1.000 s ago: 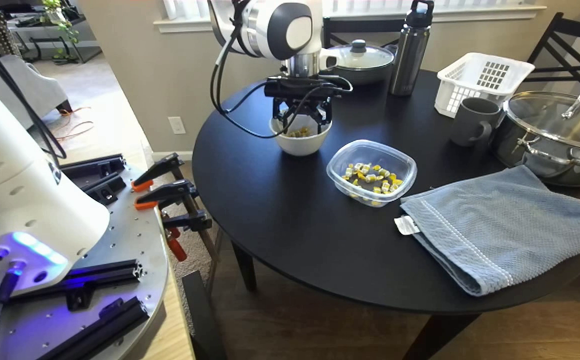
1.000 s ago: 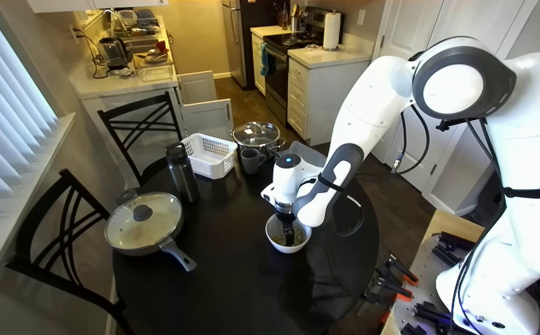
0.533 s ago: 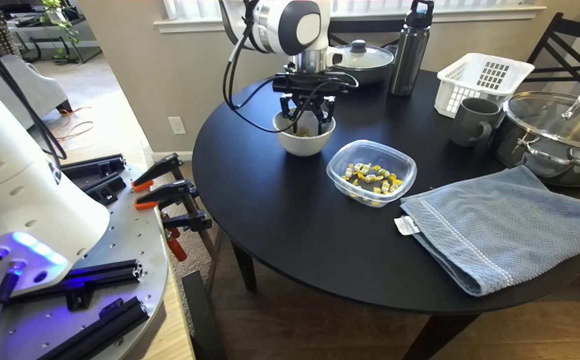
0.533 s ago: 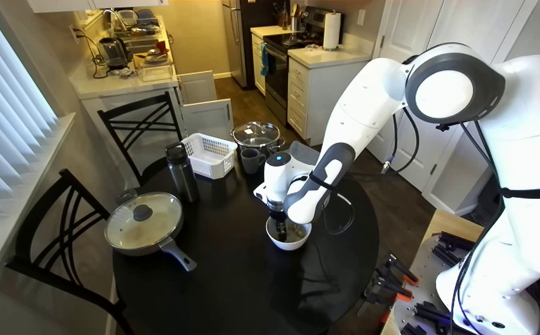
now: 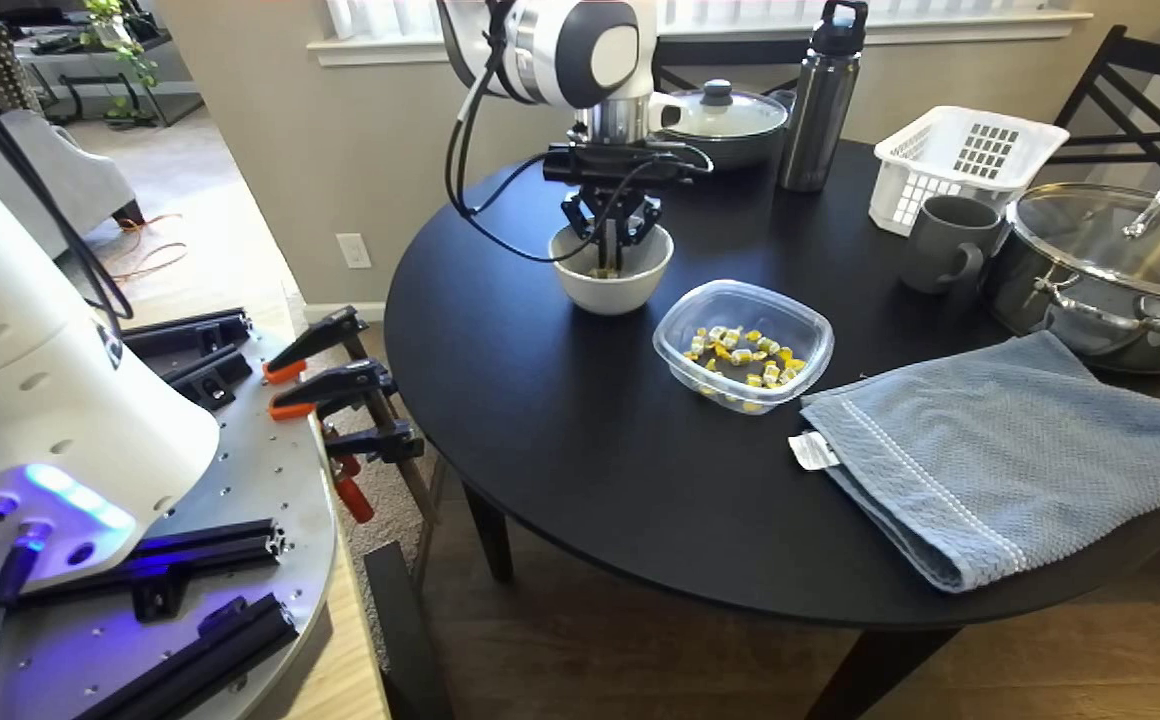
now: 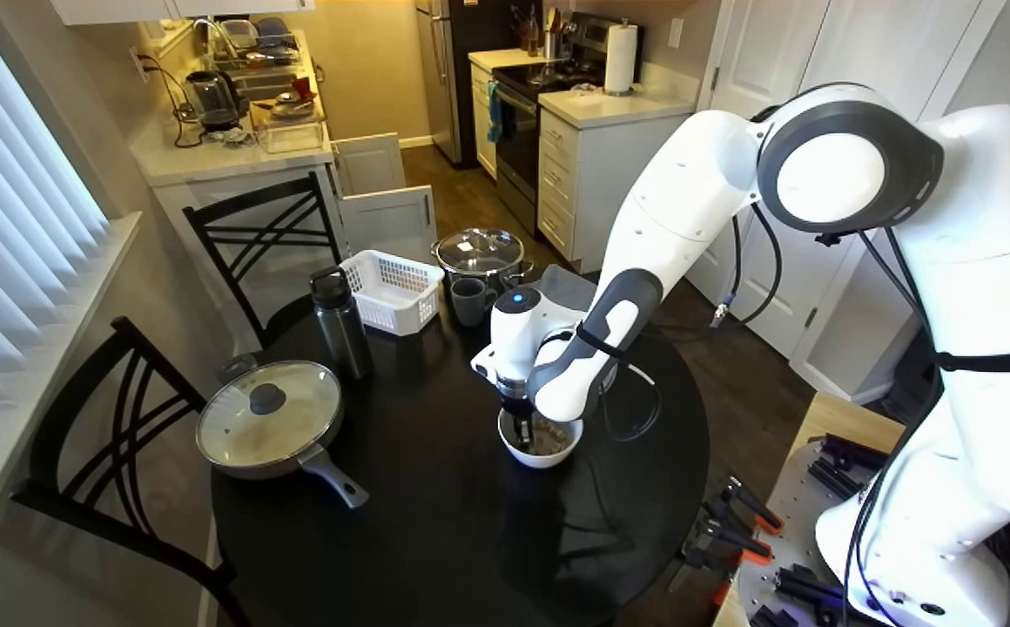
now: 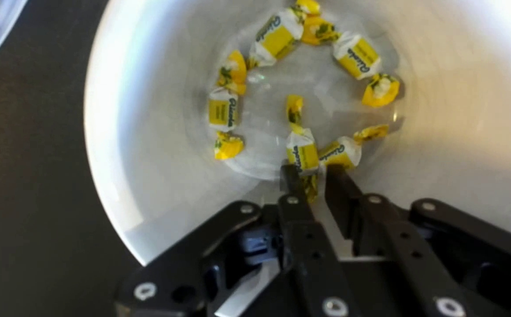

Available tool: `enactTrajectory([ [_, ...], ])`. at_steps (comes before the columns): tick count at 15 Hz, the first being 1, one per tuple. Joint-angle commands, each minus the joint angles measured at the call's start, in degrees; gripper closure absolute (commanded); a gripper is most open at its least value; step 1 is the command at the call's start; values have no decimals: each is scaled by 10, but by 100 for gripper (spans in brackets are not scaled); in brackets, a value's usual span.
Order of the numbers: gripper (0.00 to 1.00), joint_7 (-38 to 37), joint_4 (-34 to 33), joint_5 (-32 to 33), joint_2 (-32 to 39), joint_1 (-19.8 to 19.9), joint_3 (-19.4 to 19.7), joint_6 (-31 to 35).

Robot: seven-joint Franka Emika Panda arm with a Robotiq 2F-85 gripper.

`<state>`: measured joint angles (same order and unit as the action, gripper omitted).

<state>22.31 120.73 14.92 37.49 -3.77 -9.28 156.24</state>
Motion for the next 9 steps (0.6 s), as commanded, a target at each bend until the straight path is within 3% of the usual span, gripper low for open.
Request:
enactTrajectory([
  [1,100,17,12,-2,-1,12,-5,-7],
  [9,100,26,47,-20,-57,41,-25,-8],
])
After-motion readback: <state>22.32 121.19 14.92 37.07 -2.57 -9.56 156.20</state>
